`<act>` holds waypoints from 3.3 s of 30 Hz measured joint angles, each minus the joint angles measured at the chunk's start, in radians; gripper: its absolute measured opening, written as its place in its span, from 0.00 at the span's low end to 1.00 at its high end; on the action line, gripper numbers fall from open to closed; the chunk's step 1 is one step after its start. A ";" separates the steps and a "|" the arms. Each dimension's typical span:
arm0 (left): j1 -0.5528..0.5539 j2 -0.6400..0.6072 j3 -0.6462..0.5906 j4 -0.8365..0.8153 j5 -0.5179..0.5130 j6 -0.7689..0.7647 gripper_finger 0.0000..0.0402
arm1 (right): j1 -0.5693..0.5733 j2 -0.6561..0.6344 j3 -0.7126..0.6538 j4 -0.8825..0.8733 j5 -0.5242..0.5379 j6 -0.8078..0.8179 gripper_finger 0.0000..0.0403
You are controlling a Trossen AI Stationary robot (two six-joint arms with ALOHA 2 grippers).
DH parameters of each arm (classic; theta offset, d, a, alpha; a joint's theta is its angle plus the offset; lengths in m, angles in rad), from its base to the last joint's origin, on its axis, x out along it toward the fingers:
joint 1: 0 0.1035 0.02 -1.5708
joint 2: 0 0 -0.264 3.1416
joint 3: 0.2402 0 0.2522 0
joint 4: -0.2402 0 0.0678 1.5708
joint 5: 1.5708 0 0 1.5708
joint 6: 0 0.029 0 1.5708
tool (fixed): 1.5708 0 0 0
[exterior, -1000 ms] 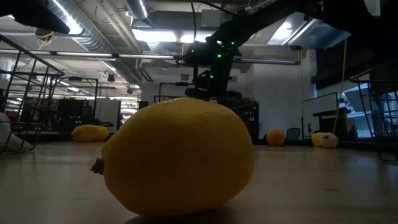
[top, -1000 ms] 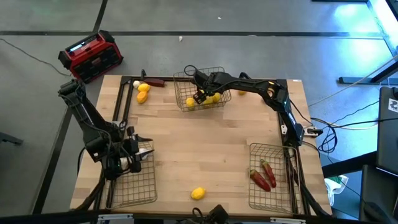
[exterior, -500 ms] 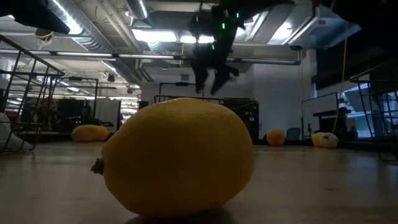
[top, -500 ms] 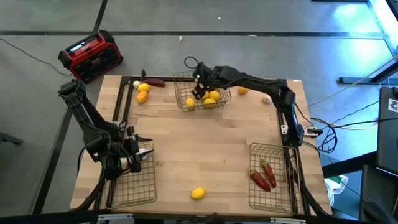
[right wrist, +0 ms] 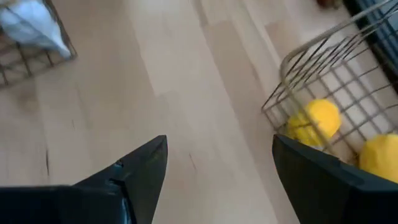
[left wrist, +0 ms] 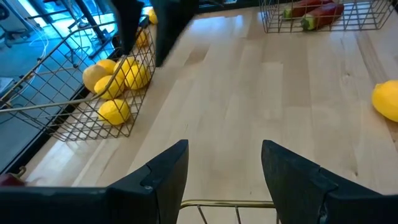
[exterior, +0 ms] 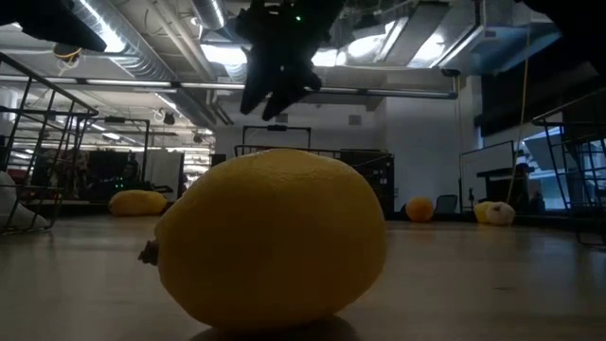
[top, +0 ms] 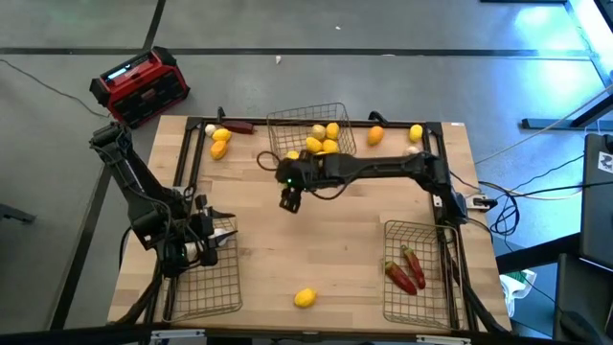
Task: Sort produce into baskets
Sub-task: Adjust the top wire basket, then put the lemon into the top wire basket
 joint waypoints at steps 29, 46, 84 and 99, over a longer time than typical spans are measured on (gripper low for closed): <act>0.001 0.000 0.000 0.000 -0.006 0.007 0.49 | -0.162 0.090 -0.091 0.132 -0.019 -0.049 0.71; 0.001 0.000 0.000 0.000 -0.006 0.014 0.49 | -0.036 0.084 -0.090 0.106 -0.034 -0.037 0.71; -0.001 0.019 0.000 0.031 0.040 -0.004 0.49 | 0.514 0.057 -0.050 -0.134 -0.139 0.241 0.71; -0.001 0.019 0.000 0.030 0.039 -0.002 0.49 | 0.587 0.147 -0.050 0.019 -0.082 0.136 0.71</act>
